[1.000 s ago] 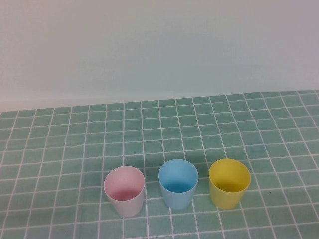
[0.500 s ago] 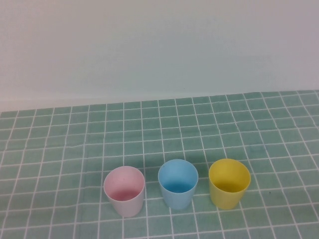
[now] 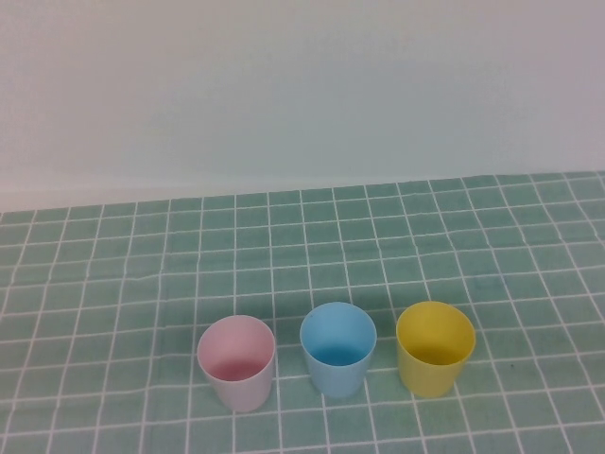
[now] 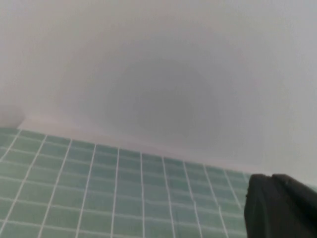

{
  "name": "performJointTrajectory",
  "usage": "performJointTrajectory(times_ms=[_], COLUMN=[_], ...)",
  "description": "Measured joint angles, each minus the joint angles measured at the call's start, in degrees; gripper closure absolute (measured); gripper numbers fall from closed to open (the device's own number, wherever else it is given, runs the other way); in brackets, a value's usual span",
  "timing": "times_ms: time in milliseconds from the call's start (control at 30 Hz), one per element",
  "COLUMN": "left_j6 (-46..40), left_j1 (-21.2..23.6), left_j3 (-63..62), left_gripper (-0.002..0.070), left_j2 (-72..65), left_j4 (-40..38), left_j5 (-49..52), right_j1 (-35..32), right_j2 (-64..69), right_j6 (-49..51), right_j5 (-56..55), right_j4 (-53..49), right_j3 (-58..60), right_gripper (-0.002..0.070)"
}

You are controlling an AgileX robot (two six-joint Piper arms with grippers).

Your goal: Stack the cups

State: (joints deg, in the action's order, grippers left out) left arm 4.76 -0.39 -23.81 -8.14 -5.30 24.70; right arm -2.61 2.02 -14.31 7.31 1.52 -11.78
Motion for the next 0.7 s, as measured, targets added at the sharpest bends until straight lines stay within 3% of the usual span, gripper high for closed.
performJointTrajectory(times_ms=[100, 333, 467, 567, 700], left_j6=[-3.0, -1.2, -11.5, -19.1, -22.5], left_j1=[0.0, 0.0, 0.0, 0.0, 0.0], left_j3=[-7.0, -8.1, -12.0, -16.2, -22.2], left_gripper=[0.0675, 0.0675, 0.0660, 0.0592, 0.0442], left_j2=[-5.7, -14.9, -23.3, -32.4, -44.6], left_j4=[-5.2, -8.2, -12.6, -18.4, -23.5], left_j5=[7.8, 4.5, 12.9, 18.8, 25.9], right_j1=[0.0, 0.0, 0.0, 0.0, 0.0], right_j2=[5.2, 21.4, 26.4, 27.0, 27.0], right_j6=[0.0, 0.0, 0.0, 0.0, 0.0], right_j5=[7.8, 31.2, 38.7, 39.2, 39.4], right_j4=[-0.7, 5.1, 8.9, 10.1, 10.3], right_j3=[-6.9, -20.5, -24.7, -24.9, -25.0], right_gripper=[0.0678, 0.0678, 0.0678, 0.0678, 0.0678])
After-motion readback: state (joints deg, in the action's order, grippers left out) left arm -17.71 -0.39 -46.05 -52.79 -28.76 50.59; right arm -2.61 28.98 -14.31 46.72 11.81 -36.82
